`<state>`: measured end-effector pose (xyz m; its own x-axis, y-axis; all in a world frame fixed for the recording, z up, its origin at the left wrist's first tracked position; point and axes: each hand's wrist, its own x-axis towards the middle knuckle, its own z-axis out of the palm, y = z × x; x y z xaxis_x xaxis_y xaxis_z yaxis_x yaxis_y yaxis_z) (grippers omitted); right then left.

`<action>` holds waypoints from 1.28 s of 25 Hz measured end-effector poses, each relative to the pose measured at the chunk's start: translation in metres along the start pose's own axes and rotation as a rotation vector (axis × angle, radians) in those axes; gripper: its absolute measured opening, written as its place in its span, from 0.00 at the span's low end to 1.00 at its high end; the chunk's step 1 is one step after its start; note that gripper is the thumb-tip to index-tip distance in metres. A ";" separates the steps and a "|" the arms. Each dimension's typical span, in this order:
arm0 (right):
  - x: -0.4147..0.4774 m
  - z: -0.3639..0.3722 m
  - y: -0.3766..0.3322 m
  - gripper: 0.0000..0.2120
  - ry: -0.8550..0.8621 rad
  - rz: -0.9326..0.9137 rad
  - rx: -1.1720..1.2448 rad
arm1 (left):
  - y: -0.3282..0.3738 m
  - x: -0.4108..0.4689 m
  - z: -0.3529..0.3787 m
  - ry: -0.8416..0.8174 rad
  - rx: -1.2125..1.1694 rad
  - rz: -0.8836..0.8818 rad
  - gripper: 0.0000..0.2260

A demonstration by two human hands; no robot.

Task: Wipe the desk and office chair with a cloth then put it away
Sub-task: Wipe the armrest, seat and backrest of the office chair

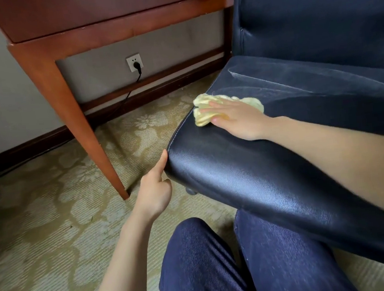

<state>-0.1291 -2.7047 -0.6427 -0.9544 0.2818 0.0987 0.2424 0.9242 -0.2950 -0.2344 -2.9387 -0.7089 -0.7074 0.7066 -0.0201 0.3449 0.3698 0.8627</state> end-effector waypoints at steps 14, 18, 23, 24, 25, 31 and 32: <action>0.006 0.040 -0.102 0.19 -0.209 -0.373 -0.541 | -0.011 -0.014 -0.019 0.289 -0.416 -0.217 0.20; -0.032 0.054 -0.108 0.20 -0.222 -0.488 -0.808 | -0.001 -0.020 -0.023 0.320 -0.143 -0.080 0.22; -0.093 0.058 -0.081 0.13 -0.230 -0.670 -0.922 | 0.026 -0.012 -0.009 0.240 0.056 0.104 0.22; -0.104 0.053 -0.070 0.12 -0.208 -0.720 -0.917 | 0.032 -0.009 -0.005 0.218 0.070 0.143 0.21; -0.117 0.048 -0.059 0.10 -0.189 -0.768 -0.903 | 0.037 -0.005 -0.001 0.190 0.086 0.182 0.19; -0.184 0.032 0.000 0.19 -0.093 -0.702 -0.674 | 0.054 0.012 0.022 0.112 0.259 0.227 0.19; -0.187 0.028 0.007 0.14 -0.128 -0.808 -0.709 | 0.055 0.013 0.023 0.117 0.248 0.231 0.18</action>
<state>0.0466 -2.7585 -0.6898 -0.8781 -0.4689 -0.0948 -0.4605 0.7747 0.4333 -0.2103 -2.8954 -0.6737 -0.6540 0.7201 0.2320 0.6336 0.3537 0.6881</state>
